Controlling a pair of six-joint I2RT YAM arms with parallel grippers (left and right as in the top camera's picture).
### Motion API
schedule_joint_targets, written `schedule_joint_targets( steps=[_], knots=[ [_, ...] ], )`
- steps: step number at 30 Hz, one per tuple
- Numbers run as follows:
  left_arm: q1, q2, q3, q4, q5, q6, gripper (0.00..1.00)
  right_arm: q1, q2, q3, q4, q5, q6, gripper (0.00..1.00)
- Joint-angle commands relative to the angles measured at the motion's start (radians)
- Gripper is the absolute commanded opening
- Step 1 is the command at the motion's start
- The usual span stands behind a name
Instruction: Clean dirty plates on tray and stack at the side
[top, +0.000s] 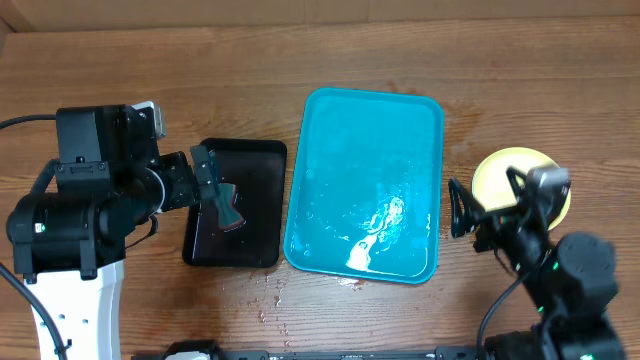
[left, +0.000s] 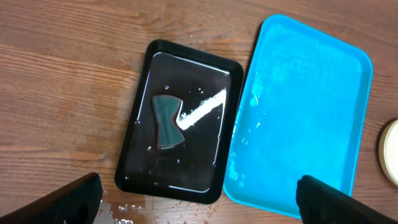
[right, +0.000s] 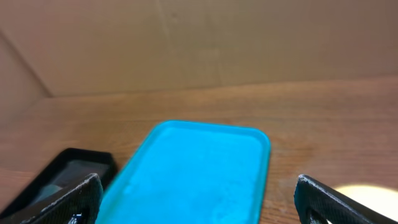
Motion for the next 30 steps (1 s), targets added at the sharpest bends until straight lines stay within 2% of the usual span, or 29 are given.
schedule_joint_targets(
  steps=[1, 12, 15, 20, 25, 30],
  knots=[
    [0.004, 0.003, 0.012, 0.002, -0.007, 0.026, 1.00, -0.034, -0.146, -0.169, 0.067, 0.013, -0.005, 1.00],
    [0.004, 0.003, 0.012, 0.002, -0.007, 0.026, 1.00, -0.039, -0.442, -0.485, 0.270, 0.005, -0.003, 1.00],
    [0.004, 0.003, 0.012, 0.002, -0.007, 0.026, 1.00, -0.039, -0.447, -0.566, 0.412, -0.007, -0.003, 1.00],
    [0.004, 0.003, 0.012, 0.002, -0.007, 0.026, 1.00, -0.038, -0.446, -0.566, 0.426, -0.004, -0.006, 1.00],
    [0.004, 0.003, 0.012, 0.002, -0.007, 0.026, 1.00, -0.038, -0.445, -0.566, 0.347, -0.004, -0.006, 1.00],
    [0.004, 0.003, 0.012, 0.002, -0.007, 0.026, 1.00, -0.038, -0.443, -0.566, 0.350, -0.004, -0.006, 1.00]
  ],
)
